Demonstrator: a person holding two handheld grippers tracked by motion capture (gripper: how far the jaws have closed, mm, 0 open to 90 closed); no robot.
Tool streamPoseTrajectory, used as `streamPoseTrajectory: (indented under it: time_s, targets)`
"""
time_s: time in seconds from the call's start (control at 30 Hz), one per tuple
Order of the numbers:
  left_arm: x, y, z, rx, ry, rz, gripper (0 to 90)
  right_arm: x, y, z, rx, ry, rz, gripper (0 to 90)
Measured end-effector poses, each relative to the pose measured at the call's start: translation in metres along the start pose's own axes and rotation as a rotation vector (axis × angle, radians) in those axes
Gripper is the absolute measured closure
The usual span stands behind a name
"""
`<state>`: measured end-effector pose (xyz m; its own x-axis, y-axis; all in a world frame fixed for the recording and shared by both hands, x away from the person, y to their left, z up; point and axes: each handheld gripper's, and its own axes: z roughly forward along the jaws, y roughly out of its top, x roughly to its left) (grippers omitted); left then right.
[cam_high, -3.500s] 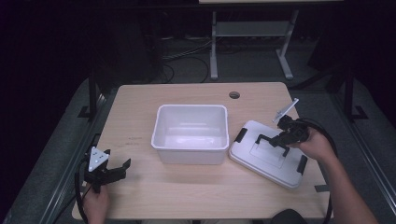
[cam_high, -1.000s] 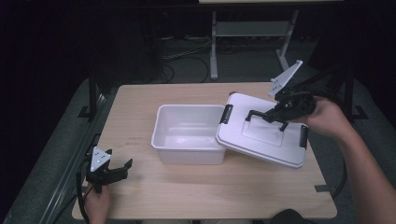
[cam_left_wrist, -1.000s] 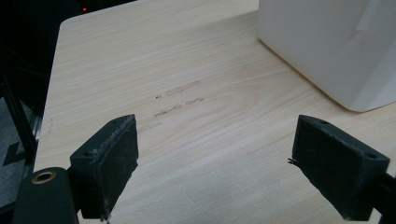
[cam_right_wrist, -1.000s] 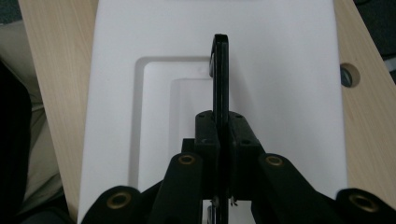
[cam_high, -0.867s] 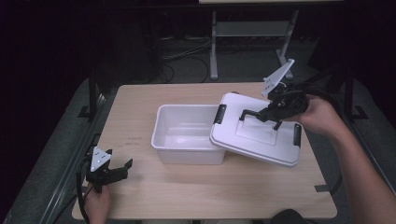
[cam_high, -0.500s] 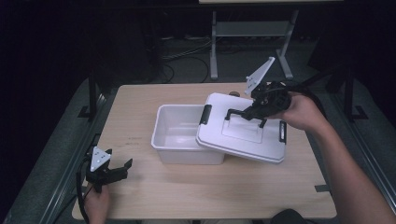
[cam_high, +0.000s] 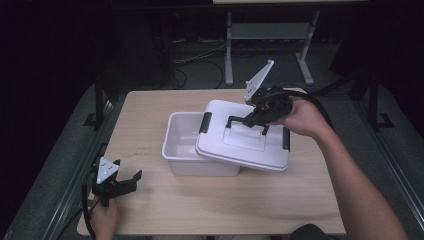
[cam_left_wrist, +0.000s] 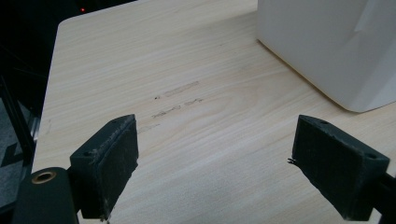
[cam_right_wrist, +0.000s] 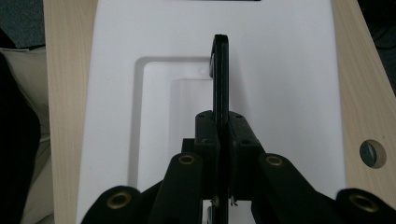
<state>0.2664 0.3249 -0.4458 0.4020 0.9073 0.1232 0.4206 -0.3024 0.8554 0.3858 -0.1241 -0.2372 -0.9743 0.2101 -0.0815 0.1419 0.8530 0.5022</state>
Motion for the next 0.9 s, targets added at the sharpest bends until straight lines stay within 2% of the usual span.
streamPoseTrajectory:
  time_s: [0.57, 0.7, 0.9]
  targets:
    - [0.001, 0.0, -0.001, 0.0, 0.0, -0.001, 13.7, -0.007, 0.036, 0.027, 0.0, 0.047, -0.039, 84.2]
    - [0.002, 0.0, -0.001, 0.0, 0.0, -0.001, 13.7, -0.009, 0.039, 0.031, 0.006, 0.052, -0.033, 84.2]
    - [0.001, 0.0, -0.001, 0.0, 0.0, 0.0, 13.7, -0.012, 0.051, 0.047, -0.006, 0.074, -0.042, 84.2]
